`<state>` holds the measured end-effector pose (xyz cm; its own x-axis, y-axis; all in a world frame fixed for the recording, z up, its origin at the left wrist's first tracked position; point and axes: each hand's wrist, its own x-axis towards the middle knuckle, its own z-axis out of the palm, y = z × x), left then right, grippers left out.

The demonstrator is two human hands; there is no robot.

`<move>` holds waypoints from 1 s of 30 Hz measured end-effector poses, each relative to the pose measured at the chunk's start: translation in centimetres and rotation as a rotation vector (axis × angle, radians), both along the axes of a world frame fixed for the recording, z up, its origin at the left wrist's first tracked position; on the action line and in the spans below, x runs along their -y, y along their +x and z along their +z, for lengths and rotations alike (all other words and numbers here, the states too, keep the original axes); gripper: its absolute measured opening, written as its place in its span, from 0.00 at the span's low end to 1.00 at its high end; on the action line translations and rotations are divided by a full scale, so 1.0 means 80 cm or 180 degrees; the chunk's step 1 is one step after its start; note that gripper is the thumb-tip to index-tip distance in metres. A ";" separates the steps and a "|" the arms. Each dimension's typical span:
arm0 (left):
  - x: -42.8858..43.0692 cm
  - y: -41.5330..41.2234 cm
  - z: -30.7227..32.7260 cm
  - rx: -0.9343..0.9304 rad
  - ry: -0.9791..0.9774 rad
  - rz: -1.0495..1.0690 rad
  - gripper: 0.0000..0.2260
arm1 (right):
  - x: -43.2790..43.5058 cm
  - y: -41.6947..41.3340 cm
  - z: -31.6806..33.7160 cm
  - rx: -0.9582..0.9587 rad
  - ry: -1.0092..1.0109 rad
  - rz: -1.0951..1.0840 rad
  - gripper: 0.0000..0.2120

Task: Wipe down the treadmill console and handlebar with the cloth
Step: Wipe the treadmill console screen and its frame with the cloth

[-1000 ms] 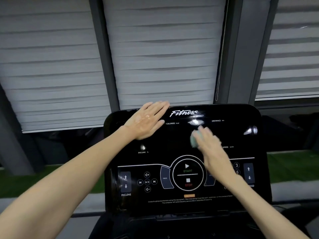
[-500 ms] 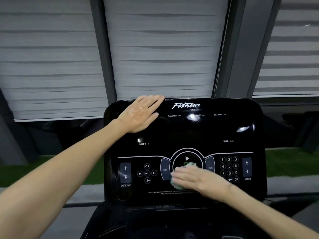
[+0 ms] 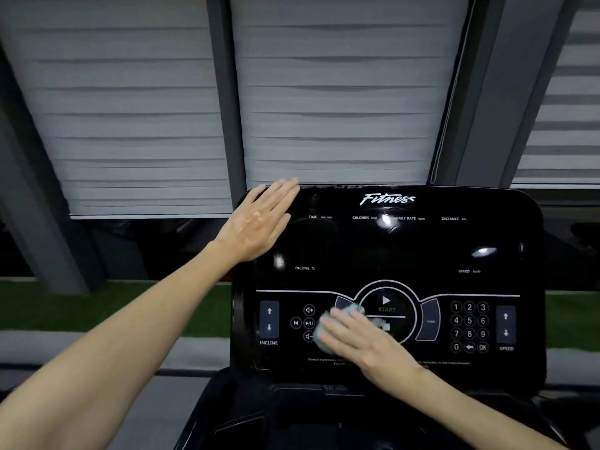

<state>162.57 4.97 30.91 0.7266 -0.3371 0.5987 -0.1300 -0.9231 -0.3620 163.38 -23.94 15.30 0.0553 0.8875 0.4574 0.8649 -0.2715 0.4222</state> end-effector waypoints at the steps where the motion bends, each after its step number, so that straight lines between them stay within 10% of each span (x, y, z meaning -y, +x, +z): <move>1: -0.004 -0.001 -0.001 0.0056 -0.0142 0.0057 0.24 | 0.007 -0.001 -0.006 0.0158 -0.0251 0.0051 0.24; 13: -0.021 -0.002 0.007 -0.0043 -0.0360 -0.0399 0.24 | -0.121 0.031 0.116 -0.0121 0.1339 -0.0850 0.24; 22: -0.023 -0.002 0.003 -0.0095 -0.0296 -0.0367 0.24 | -0.090 -0.030 -0.007 0.0544 -0.0738 0.0201 0.22; 30: -0.035 -0.002 0.020 -0.0650 -0.0927 -0.0768 0.27 | -0.157 0.032 0.141 -0.0114 0.1350 -0.0806 0.21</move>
